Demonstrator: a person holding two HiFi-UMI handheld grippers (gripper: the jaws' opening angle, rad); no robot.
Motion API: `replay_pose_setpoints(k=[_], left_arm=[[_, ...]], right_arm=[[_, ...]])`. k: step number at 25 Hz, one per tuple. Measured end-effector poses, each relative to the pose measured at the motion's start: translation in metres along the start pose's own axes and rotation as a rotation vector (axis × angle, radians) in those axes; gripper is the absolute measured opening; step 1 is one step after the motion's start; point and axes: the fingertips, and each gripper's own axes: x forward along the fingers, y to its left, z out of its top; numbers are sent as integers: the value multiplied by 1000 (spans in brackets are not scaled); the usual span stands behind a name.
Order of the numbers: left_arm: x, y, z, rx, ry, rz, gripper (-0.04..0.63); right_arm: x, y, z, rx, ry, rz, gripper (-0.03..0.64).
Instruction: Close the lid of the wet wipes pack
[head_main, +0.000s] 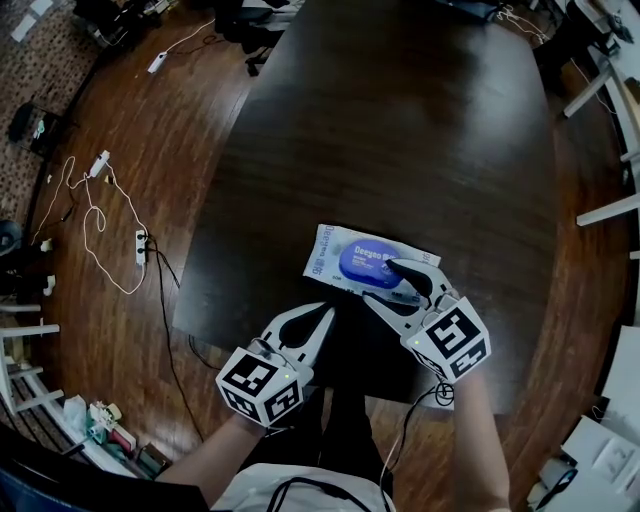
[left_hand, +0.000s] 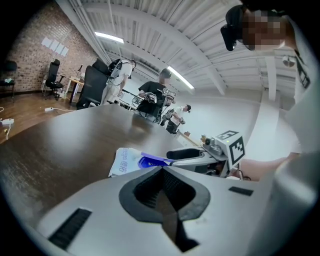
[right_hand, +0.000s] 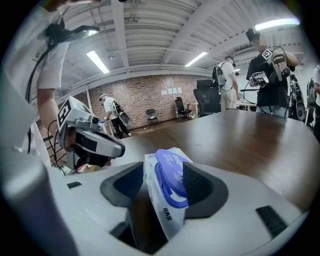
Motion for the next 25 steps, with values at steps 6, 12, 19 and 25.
replay_pose_setpoints(k=[6, 12, 19, 25], left_arm=[[-1, -3, 5, 3, -8, -1, -3], [-3, 2, 5, 1, -9, 2, -3], [-4, 8, 8, 3, -4, -5, -3], [-3, 9, 7, -1, 2, -16, -3]], right_arm=[[2, 6, 6, -30, 21, 10, 233], [16, 16, 4, -58, 58, 32, 233], [27, 22, 0, -68, 111, 48, 233], [30, 23, -6, -57, 131, 50, 233]])
